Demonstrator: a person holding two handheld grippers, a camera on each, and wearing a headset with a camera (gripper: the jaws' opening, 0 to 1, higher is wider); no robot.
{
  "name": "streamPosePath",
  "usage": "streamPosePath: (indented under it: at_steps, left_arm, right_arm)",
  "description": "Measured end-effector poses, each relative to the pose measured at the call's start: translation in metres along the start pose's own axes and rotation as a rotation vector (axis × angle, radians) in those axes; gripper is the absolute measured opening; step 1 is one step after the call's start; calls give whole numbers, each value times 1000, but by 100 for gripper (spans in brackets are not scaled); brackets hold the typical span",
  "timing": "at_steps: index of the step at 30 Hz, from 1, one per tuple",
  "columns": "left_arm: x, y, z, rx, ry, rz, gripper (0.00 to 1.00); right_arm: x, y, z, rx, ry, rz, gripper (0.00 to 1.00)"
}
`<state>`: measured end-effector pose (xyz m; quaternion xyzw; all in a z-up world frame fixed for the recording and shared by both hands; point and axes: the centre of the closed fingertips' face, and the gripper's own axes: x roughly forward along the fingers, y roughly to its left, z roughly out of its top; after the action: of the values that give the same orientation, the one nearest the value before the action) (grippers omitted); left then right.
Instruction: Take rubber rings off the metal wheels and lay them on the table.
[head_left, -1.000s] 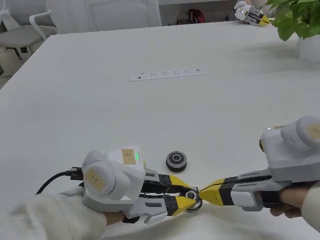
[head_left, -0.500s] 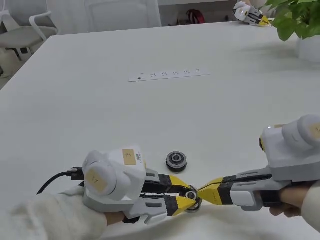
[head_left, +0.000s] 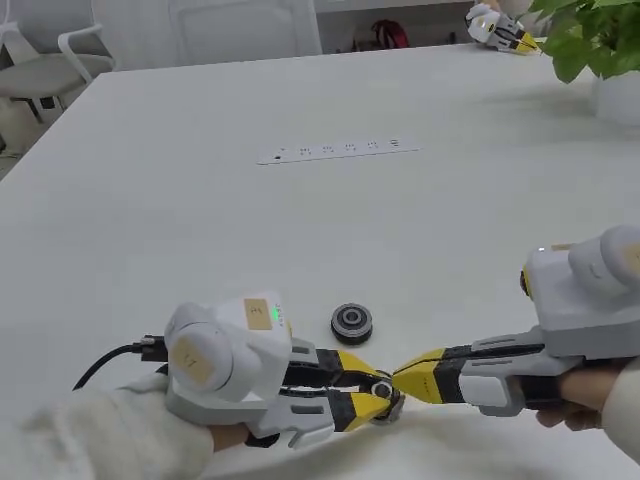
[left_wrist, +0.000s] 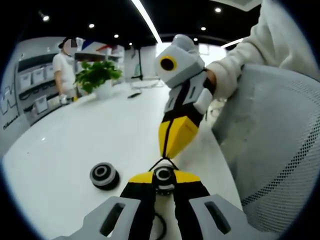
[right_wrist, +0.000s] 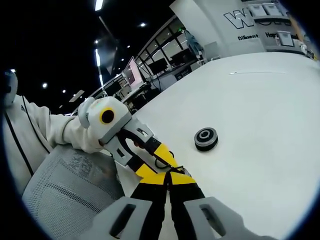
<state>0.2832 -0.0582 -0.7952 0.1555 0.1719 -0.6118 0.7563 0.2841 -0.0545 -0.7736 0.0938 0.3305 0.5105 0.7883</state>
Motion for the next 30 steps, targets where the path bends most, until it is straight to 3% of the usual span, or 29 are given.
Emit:
streamPosePath:
  at_steps: [13, 22, 30]
  left_arm:
    - [0, -1, 0, -1, 13, 11, 14]
    - [0, -1, 1, 4, 63, 22, 14]
    - [-3, -11, 7, 3, 72, -17, 23]
  right_arm:
    - [2, -8, -6, 6, 19, -35, 0]
    - [2, -7, -9, 9, 31, -36, 0]
    - [1, -7, -11, 8, 44, -37, 0]
